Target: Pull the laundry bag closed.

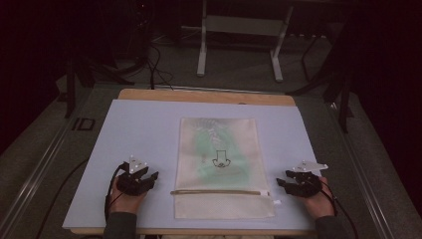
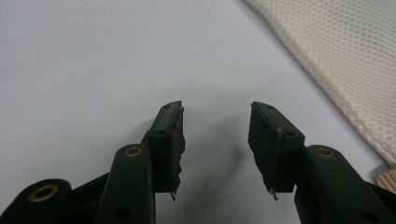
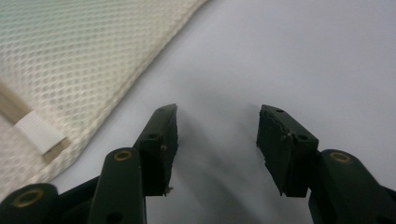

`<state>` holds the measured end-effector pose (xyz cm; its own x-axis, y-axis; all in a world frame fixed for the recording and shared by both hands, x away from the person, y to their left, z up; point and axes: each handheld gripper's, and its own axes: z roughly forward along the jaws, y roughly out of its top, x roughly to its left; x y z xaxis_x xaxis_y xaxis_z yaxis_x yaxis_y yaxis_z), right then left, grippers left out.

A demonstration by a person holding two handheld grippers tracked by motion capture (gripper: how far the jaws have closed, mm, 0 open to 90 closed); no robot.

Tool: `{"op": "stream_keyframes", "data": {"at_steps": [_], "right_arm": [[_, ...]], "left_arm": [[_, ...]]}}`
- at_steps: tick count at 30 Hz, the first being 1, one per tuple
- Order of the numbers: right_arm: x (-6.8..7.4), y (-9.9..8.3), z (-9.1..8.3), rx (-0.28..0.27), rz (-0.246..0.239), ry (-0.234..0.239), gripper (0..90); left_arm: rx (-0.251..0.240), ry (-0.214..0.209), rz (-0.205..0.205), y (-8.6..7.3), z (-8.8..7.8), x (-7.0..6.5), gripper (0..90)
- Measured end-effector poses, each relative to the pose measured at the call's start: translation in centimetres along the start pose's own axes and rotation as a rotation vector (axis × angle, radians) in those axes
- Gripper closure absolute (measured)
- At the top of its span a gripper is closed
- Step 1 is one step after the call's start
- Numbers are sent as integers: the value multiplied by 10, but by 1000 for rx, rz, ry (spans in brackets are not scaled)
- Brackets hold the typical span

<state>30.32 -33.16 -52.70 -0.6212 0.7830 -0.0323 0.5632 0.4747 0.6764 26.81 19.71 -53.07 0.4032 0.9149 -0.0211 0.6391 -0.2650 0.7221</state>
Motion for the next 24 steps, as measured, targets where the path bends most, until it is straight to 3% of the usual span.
{"op": "stream_keyframes", "data": {"at_steps": [11, 24], "right_arm": [[8, 3, -4, 35, -51, 46, 496], [20, 14, -7, 82, -122, 100, 506]], "left_arm": [[3, -45, 10, 0, -1, 1, 576], [5, -58, 20, -1, -1, 1, 582]]}}
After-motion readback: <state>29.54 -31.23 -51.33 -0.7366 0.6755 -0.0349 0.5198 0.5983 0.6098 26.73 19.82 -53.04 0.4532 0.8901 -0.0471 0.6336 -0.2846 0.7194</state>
